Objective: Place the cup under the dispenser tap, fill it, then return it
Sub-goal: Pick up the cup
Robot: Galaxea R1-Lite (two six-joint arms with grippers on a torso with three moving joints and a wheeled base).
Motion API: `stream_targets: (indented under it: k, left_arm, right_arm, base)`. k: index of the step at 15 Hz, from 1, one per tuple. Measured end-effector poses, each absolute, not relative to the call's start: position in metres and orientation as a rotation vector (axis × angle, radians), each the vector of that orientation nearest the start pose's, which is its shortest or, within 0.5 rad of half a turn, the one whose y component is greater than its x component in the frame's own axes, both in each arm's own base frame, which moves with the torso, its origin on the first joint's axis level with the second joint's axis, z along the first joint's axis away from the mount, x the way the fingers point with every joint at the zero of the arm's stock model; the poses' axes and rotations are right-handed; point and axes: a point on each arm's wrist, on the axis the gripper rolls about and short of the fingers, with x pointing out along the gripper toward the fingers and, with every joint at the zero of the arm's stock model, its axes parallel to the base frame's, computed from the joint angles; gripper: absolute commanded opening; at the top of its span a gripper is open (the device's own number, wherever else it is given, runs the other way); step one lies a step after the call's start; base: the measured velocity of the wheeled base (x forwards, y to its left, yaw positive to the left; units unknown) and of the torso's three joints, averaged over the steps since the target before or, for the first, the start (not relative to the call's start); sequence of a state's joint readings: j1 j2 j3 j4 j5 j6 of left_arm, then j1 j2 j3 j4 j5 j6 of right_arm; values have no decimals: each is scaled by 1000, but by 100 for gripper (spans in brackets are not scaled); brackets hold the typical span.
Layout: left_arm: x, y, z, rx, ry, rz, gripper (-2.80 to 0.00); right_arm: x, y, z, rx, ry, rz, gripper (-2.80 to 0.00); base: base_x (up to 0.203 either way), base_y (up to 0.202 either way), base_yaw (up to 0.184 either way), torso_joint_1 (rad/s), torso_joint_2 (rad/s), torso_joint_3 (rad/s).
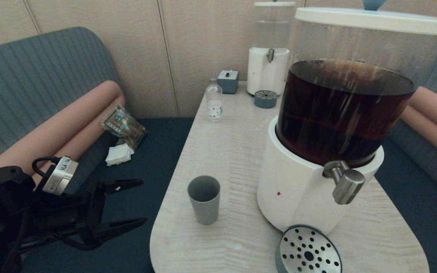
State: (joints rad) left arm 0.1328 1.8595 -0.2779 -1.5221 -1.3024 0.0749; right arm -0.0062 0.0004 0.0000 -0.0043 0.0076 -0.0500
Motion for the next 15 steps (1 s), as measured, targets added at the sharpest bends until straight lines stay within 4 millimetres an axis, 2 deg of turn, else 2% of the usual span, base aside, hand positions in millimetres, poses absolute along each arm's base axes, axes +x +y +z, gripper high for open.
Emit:
stream_targets:
  k: [5, 8, 10, 15]
  left_arm:
    - [289, 11, 92, 61, -22, -1194, 0]
    - [319, 3, 83, 75, -36, -1221, 0]
    - [327, -6, 74, 63, -22, -1255, 0]
    - [328, -22, 59, 33, 11, -1331, 0]
  right_arm:
    - [-23, 0, 76, -50, -4, 1, -280]
    - [-23, 0, 76, -50, -4, 2, -280]
    - [-23, 0, 76, -50, -3, 2, -280]
    - [-23, 0, 76, -50, -4, 1, -280]
  base:
    - [0, 0, 0, 0, 0, 0]
    - [0, 0, 0, 0, 0, 0]
    - [0, 0, 0, 0, 0, 0]
    - [0, 0, 0, 0, 0, 0]
